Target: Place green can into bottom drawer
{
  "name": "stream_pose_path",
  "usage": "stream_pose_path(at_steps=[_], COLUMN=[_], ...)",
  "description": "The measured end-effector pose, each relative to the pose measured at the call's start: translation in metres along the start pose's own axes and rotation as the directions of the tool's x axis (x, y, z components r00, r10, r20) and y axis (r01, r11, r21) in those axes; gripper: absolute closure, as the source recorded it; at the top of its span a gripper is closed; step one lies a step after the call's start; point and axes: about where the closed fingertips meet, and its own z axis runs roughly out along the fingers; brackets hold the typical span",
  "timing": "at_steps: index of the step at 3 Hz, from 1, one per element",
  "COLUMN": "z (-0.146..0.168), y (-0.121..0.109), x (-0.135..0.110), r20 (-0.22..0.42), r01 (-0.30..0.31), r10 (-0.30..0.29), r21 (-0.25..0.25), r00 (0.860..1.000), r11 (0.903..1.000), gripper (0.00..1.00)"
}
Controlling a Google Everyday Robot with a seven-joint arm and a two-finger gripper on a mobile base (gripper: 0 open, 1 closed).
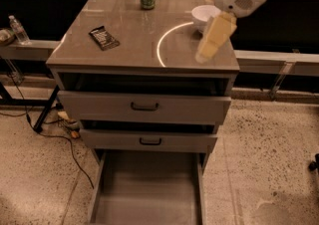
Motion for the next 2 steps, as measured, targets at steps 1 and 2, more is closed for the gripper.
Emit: stream_pose_path(at_steps=[1,2], z=[0.039,0.066], y=[-0.052,-0.089], x=[-0.083,-0.167], r20=[0.131,0.226], r01=[0.035,0.048], r10=[-0.045,-0.089], r21=[0.081,0.183], r00=[0.99,0.97], r11=[0.9961,0.982], gripper=[0.0,0.0])
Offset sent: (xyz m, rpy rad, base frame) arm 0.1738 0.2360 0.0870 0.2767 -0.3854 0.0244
